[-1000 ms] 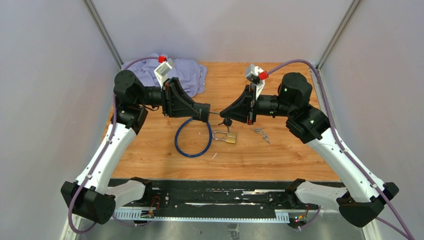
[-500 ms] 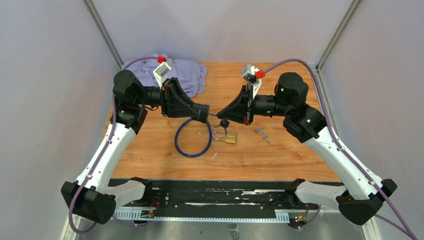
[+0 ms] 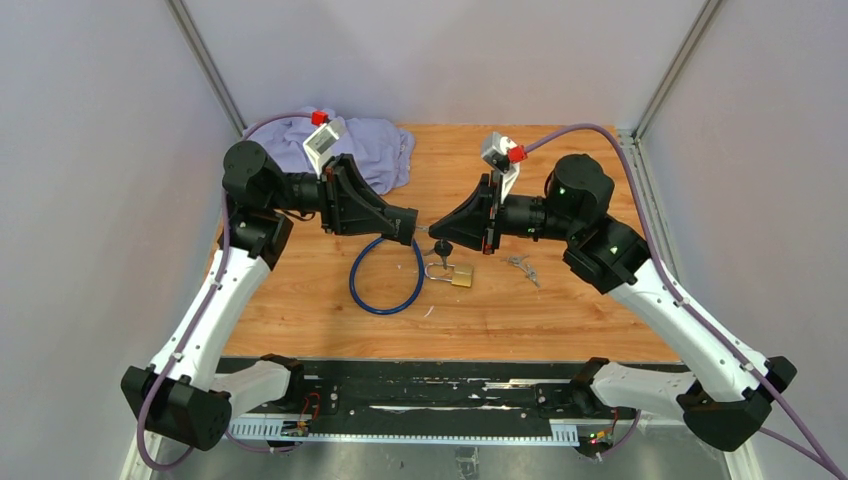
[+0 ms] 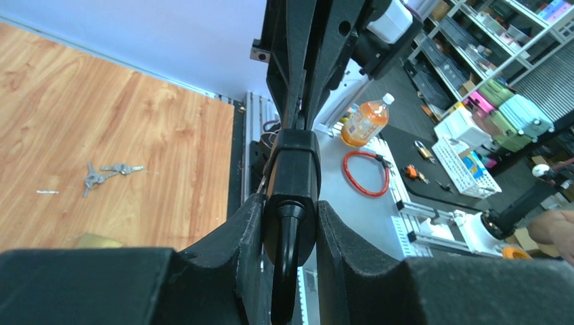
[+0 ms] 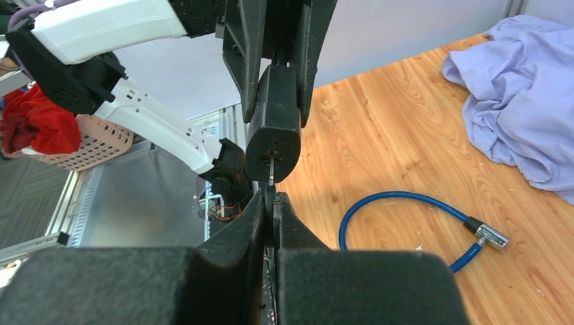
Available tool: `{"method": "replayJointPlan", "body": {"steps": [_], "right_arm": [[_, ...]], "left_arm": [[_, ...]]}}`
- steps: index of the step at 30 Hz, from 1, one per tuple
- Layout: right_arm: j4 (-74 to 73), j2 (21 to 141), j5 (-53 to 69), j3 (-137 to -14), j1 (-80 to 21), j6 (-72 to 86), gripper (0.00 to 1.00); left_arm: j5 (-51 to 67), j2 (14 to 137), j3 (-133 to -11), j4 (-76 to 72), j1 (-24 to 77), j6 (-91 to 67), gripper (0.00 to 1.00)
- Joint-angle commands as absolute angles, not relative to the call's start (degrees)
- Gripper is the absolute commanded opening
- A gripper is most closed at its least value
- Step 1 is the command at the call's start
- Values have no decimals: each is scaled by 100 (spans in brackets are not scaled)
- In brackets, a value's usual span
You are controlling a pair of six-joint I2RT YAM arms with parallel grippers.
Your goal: Unlock with the key
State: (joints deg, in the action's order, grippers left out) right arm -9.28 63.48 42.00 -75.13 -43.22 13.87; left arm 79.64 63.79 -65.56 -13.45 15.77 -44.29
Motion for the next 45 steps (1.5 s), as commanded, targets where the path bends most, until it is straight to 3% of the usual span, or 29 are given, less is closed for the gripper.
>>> {"method": "replayJointPlan", "body": {"steps": [1, 13, 23, 26, 32, 45], "right_arm": [[-275, 6368, 3743, -7246, -4669, 1295, 1], [128, 6627, 3902, -7259, -4716, 1625, 1], [1301, 7188, 4168, -7280, -4709, 2708, 1], [1818, 7295, 4696, -7156, -4486, 3560, 1], [4217, 7498, 5549, -6348, -4067, 6081, 1], [3594, 7156, 5366, -6182, -3981, 6104, 1]], "left_arm": [[7159, 6227, -6634, -1670, 1740, -4431, 1], [7161, 6068, -6493, -1664, 1740, -4333, 0], [7298, 6034, -6510, -1669, 1864, -4090, 0], [7574, 5933, -6535, -1678, 1872, -3925, 0], [7836, 5760, -6413, -1685, 1870, -3694, 1], [7660, 5650, -6401, -1687, 1872, -3773, 0]]}}
